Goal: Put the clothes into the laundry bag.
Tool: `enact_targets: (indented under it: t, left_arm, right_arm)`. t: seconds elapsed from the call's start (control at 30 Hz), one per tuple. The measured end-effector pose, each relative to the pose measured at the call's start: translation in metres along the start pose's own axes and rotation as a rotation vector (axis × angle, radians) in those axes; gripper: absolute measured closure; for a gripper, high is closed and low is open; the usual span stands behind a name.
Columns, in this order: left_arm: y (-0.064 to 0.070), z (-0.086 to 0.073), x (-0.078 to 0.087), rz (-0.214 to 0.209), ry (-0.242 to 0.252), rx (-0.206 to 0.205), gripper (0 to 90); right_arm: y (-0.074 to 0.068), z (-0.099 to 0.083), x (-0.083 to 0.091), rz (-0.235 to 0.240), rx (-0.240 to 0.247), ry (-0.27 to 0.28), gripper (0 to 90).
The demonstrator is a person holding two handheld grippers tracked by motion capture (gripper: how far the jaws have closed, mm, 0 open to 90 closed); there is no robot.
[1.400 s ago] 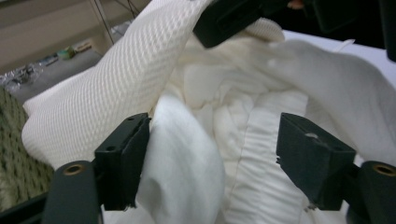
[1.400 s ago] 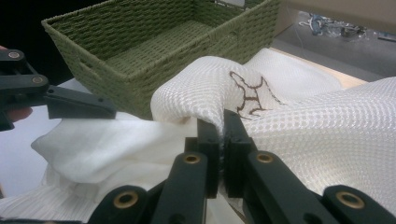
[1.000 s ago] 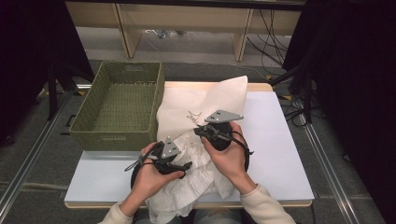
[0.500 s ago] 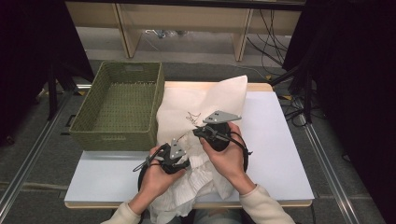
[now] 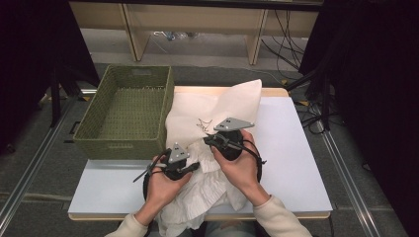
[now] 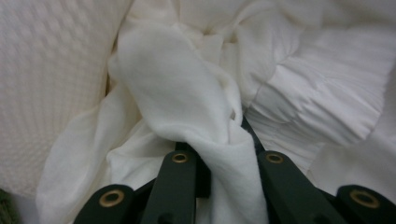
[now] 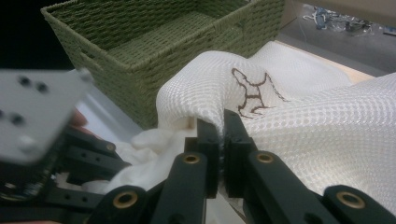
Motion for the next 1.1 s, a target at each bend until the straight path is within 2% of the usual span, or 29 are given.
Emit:
enact_targets:
  t: [0.07,0.1,0.13,0.2,0.27,0.3,0.33,0.37,0.43,0.47,0.5,0.53,0.57,0.63,0.67,0.7,0.73,0.77,0.8,0.83,0.87,0.9,0.97,1.0,1.03,1.07,1.1]
  left_arm:
    - [0.006,0.008,0.009,-0.025,0.032,0.005,81.3]
    - [0.01,0.012,0.012,-0.041,0.061,0.013,81.4]
    - [0.014,0.016,0.016,-0.044,0.083,0.009,81.5]
    - [0.02,0.025,0.022,-0.044,0.124,0.004,81.5]
    - [0.021,0.032,0.024,-0.034,0.137,-0.022,81.4]
    - [0.021,0.033,0.022,-0.02,0.144,-0.017,81.4]
    - [0.019,0.034,0.019,-0.012,0.14,-0.043,81.3]
    - [0.017,0.033,0.012,0.012,0.131,-0.045,81.1]
    - [0.011,0.03,-0.001,0.072,0.112,-0.087,80.8]
    - [0.006,0.026,-0.009,0.1,0.095,-0.088,80.7]
    - [-0.001,0.023,-0.018,0.117,0.072,-0.102,80.6]
    - [-0.007,0.019,-0.024,0.134,0.052,-0.091,80.3]
    - [-0.012,0.016,-0.031,0.138,0.041,-0.079,80.0]
    - [-0.015,0.013,-0.032,0.136,0.025,-0.07,78.7]
    - [-0.015,0.014,-0.031,0.138,0.024,-0.086,77.4]
    - [-0.014,0.015,-0.029,0.131,0.026,-0.105,75.8]
    - [-0.012,0.015,-0.027,0.126,0.021,-0.107,73.6]
    - [-0.011,0.016,-0.024,0.113,0.028,-0.095,70.6]
    - [-0.01,0.017,-0.022,0.103,0.036,-0.096,66.1]
    - [-0.01,0.017,-0.017,0.099,0.021,-0.106,60.0]
    - [-0.008,0.017,-0.013,0.095,0.04,-0.082,53.8]
    - [-0.008,0.018,-0.006,0.091,0.027,-0.1,49.1]
    - [-0.003,0.02,0.007,0.09,0.051,-0.107,40.6]
    - [-0.001,0.021,0.014,0.1,0.051,-0.121,37.0]
    - [0.001,0.021,0.018,0.099,0.057,-0.118,33.7]
    - [0.004,0.022,0.023,0.095,0.069,-0.11,31.6]
    - [0.007,0.022,0.029,0.087,0.078,-0.091,30.2]
  right_arm:
    - [-0.002,0.002,0.002,0.003,0.007,0.012,88.5]
    - [-0.004,0.002,0.004,0.003,-0.014,0.01,88.5]
    - [-0.006,0.004,0.006,0.01,-0.011,0.023,88.6]
    - [-0.01,0.006,0.009,0.026,-0.013,0.044,88.6]
    - [-0.012,0.009,0.014,0.019,0.011,0.059,88.5]
    - [-0.012,0.01,0.016,0.019,0.009,0.052,88.6]
    - [-0.012,0.01,0.017,0.019,0.013,0.06,88.6]
    - [-0.012,0.011,0.018,0.02,0.011,0.058,88.6]
    - [-0.011,0.01,0.016,0.024,0.013,0.056,88.6]
    - [-0.011,0.008,0.015,0.024,-0.013,0.04,88.6]
    - [-0.009,0.008,0.013,0.021,0.004,0.039,88.6]
    - [-0.007,0.006,0.011,0.02,-0.009,0.025,88.6]
    - [-0.005,0.005,0.01,0.024,-0.017,0.018,88.6]
    - [-0.001,0.004,0.007,0.04,-0.045,0.012,88.5]
    - [0.002,0.003,0.007,0.028,-0.024,0.014,88.5]
    - [0.003,0.003,0.006,0.022,-0.032,0.014,88.5]
    - [0.003,0.003,0.007,0.023,-0.047,0.006,88.5]
    - [0.005,0.003,0.006,0.017,-0.036,0.012,88.5]
    - [0.005,0.003,0.006,0.02,-0.036,0.011,88.5]
    - [0.005,0.003,0.006,0.019,-0.036,0.01,88.4]
    - [0.005,0.003,0.006,0.017,-0.037,0.007,88.4]
    - [0.005,0.003,0.007,0.012,-0.054,0.003,88.4]
    - [0.007,0.003,0.006,0.022,-0.028,0.014,88.4]
    - [0.007,0.003,0.007,0.007,-0.035,0.012,88.4]
    - [0.007,0.003,0.007,0.01,-0.043,0.005,88.4]
    - [0.008,0.003,0.006,0.01,-0.023,0.012,88.3]
    - [0.008,0.003,0.007,0.01,-0.028,0.01,88.3]
Point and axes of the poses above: each handheld gripper's, and its own axes: x roughly backward along the jaws, z roughly out of its top, y roughly to its right, the point moved 3 cm from there along -x, roughly forward along the jaws, and after that the axes turned 2 degrees about -z, right-handed, at the moved point
